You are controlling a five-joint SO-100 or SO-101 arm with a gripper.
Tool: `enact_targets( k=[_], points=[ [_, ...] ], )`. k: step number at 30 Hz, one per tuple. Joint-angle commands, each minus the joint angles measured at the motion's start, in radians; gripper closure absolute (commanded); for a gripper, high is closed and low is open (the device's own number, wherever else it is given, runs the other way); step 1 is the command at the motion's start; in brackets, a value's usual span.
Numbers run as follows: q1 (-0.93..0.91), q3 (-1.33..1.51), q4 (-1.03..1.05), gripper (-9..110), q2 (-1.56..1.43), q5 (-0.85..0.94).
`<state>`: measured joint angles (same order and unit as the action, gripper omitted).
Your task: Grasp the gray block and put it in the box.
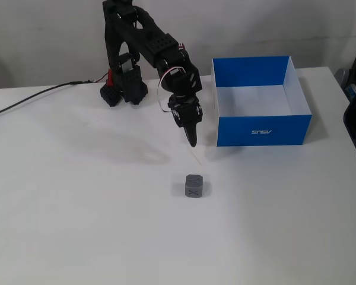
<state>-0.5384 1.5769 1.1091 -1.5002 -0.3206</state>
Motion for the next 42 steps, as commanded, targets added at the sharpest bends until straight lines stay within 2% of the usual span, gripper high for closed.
enact_targets(
  k=[1,42],
  points=[
    [0.017,-0.097,-0.006,100,-0.009,0.005],
    [0.097,-0.183,-0.005,100,0.110,0.008]
  ],
)
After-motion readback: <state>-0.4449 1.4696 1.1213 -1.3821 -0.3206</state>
